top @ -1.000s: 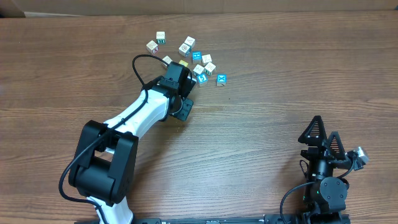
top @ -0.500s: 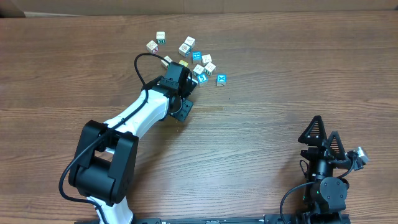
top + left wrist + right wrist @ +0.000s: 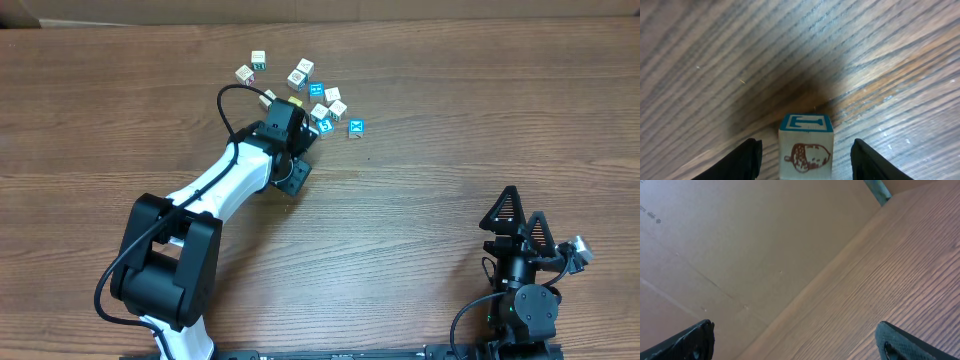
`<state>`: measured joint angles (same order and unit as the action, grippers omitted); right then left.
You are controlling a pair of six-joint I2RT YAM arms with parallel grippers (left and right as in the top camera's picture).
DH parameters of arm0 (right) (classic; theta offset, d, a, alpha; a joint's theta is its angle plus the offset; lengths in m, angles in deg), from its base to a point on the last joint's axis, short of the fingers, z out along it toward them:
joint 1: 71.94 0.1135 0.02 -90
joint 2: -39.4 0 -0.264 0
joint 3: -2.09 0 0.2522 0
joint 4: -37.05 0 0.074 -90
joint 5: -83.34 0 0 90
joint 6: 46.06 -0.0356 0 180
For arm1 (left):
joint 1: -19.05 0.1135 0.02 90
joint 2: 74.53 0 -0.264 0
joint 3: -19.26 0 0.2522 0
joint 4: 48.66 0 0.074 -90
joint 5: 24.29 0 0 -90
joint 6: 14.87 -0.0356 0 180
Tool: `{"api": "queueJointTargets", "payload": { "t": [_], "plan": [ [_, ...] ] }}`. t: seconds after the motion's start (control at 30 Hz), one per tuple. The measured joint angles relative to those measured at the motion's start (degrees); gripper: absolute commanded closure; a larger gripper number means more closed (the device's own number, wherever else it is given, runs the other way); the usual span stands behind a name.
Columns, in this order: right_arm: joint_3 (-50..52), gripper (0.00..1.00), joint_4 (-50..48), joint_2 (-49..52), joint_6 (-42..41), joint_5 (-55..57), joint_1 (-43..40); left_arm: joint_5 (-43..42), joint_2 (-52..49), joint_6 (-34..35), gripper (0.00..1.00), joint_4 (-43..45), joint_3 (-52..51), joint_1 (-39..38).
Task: Form a circle
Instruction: 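Open the left gripper and retract it up-left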
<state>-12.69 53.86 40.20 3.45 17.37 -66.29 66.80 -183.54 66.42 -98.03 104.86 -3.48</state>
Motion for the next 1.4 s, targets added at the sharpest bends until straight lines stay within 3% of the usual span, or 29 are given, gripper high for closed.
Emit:
{"api": "queueJointTargets", "payload": {
  "t": [0.2, 0.43, 0.53, 0.6, 1.0, 1.4],
  "plan": [
    [0.0, 0.0, 0.04, 0.0, -0.02, 0.0, 0.0, -0.09, -0.04, 3.58, 0.38, -4.31, 10.27, 0.74],
    [0.0, 0.0, 0.0, 0.0, -0.02, 0.0, 0.0, -0.22, -0.04, 13.0, 0.3, -7.1, 19.1, 6.12],
    [0.0, 0.0, 0.04, 0.0, 0.0, 0.0, 0.0, -0.24, -0.04, 17.35, 0.19, -8.24, 19.52, 10.47],
    [0.0, 0.0, 0.02, 0.0, -0.02, 0.0, 0.0, -0.22, -0.04, 19.76, 0.0, -9.84, 19.52, 13.92],
    [0.0, 0.0, 0.02, 0.0, 0.0, 0.0, 0.0, -0.17, -0.04, 24.63, 0.0, -12.68, 19.52, 31.47],
    [0.0, 0.0, 0.04, 0.0, 0.02, 0.0, 0.0, -0.2, -0.04, 24.92, 0.0, -12.68, 19.52, 34.73]
  ]
}}
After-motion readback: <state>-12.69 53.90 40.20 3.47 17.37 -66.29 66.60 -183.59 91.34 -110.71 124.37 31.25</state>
